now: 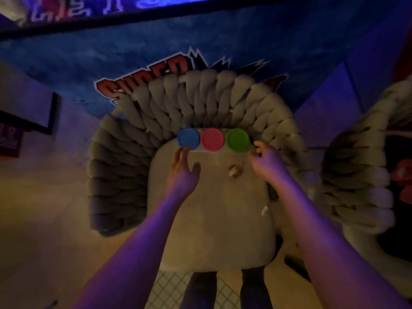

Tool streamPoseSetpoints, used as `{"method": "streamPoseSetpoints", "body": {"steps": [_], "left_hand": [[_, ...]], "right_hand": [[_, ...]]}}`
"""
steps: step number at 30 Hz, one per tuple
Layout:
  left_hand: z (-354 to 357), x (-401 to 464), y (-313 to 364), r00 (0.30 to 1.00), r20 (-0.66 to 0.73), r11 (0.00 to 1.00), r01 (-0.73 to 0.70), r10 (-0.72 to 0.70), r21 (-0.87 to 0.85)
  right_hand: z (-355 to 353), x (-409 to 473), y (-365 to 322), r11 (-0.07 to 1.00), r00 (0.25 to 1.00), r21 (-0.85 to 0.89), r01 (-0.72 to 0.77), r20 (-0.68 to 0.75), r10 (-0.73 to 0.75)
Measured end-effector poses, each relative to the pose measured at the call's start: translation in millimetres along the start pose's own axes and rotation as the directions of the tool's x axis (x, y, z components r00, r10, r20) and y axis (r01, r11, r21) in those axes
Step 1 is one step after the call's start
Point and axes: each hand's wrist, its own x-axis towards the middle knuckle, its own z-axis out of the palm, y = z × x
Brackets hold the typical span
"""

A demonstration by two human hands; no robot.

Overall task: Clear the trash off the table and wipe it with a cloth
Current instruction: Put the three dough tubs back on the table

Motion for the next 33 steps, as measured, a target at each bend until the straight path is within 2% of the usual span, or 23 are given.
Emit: {"method": "streamPoseSetpoints", "body": {"steps": [11, 13, 17, 24, 30, 33], "left_hand": [[-6, 79, -30, 0.996, -0.02, 0.997, 0.083, -0.083, -0.01], [-7, 88, -31, 0.998, -0.005, 0.998, 0.061, -0.061, 0.006], [-8, 96, -29, 0.993, 0.065, 0.995, 0.103, -0.103, 0.003], [-9, 101, -25, 0.994, 0.007, 0.977, 0.109, -0.11, -0.185], [-34, 75, -7, 0.992, -0.075, 0.958, 0.078, -0.103, -0.277], [-56, 46, 16, 0.993, -0.1, 0.952, 0.023, -0.056, -0.306]], "right_hand": [[64, 76, -13, 0.992, 0.991, -0.076, -0.103, -0.089, 0.096], [68, 82, -13, 0.991, 0.99, -0.051, -0.127, -0.069, 0.123], [69, 85, -10, 0.993, 0.992, 0.009, -0.122, -0.024, 0.122], [55, 79, -16, 0.992, 0.992, 0.066, -0.112, -0.046, 0.115], [27, 55, -28, 0.971, 0.99, 0.215, -0.103, -0.075, 0.121], [0, 24, -33, 0.915, 0.985, 0.389, -0.103, -0.085, 0.147]]}}
